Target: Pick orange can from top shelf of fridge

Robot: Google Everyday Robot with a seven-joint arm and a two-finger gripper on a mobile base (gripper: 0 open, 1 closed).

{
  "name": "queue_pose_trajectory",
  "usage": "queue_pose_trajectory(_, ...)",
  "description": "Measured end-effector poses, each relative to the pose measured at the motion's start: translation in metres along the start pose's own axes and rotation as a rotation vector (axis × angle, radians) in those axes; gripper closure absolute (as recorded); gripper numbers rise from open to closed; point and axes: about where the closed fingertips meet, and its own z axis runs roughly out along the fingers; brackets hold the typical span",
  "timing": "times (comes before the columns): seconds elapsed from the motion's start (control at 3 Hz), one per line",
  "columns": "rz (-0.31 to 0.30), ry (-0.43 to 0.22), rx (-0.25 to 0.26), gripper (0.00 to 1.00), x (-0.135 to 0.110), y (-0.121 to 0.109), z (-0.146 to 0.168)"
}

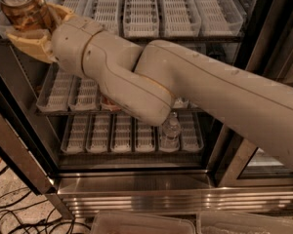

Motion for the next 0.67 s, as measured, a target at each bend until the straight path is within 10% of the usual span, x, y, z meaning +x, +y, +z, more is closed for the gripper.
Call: queue_pose_trajectory(0.67,0.072,0.067,0.010,1.00,0.049,0.027,-0.063)
